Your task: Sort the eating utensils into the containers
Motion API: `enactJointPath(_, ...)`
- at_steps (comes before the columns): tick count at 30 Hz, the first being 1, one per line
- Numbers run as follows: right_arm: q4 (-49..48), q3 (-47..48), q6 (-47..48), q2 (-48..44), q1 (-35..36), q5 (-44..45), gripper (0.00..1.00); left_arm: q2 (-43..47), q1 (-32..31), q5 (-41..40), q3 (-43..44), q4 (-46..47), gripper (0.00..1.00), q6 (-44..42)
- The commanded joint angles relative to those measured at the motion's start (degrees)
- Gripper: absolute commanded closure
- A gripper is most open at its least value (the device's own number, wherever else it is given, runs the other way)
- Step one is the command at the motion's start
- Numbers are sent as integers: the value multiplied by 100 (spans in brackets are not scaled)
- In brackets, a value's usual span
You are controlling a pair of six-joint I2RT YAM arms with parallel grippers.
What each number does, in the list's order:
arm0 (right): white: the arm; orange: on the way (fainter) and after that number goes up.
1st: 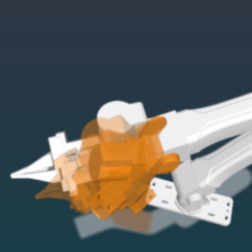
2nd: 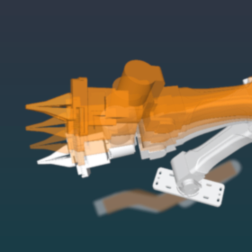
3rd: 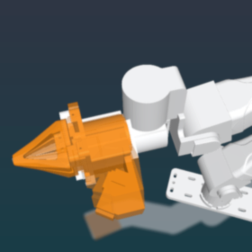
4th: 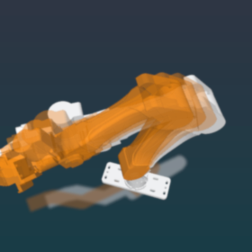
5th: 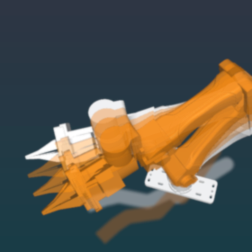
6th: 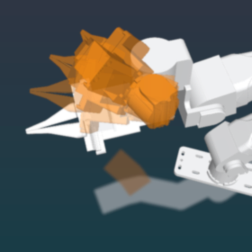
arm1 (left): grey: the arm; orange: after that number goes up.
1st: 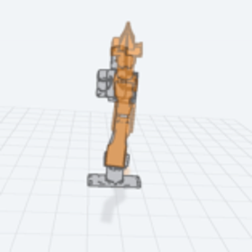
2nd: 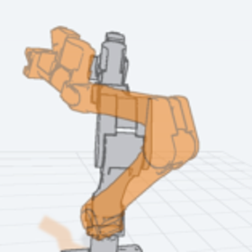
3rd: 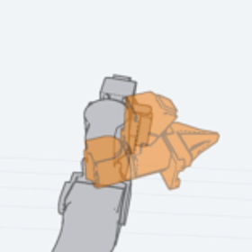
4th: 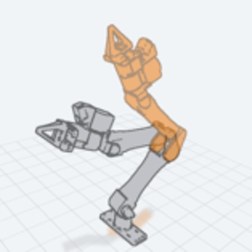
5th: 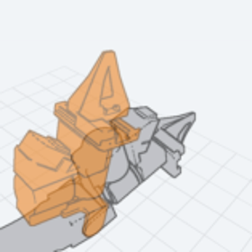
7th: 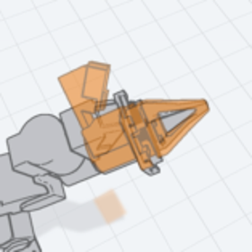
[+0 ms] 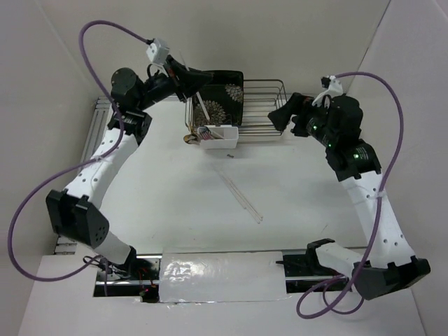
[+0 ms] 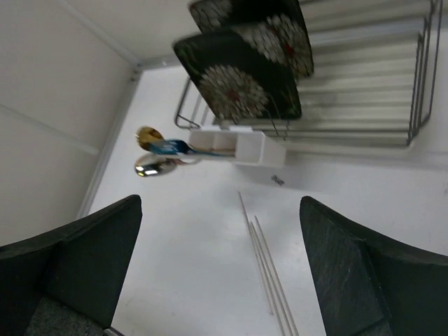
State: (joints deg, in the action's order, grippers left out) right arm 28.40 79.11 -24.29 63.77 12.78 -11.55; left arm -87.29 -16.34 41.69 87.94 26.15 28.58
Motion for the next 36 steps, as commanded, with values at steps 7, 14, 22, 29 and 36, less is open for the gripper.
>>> enactJointPath(7,-370,-924,21,347,-723,-884,0,-1667,-203,1059,320,2402,100,-688)
enactJointPath(14,-538,-1179,311,347,-750,-832,0,-2740,-256,1437,926,2746,100,-502)
enactJointPath(22,-590,-1311,417,470,-803,-770,0,-3181,-361,1719,698,2940,100,-722)
enactJointPath(29,-643,-1311,443,707,-821,-884,0,-3409,-458,1684,689,2773,100,-1029)
enactJointPath(36,-757,-1442,785,593,-514,-753,0,-3392,-449,1570,654,2465,76,-1126)
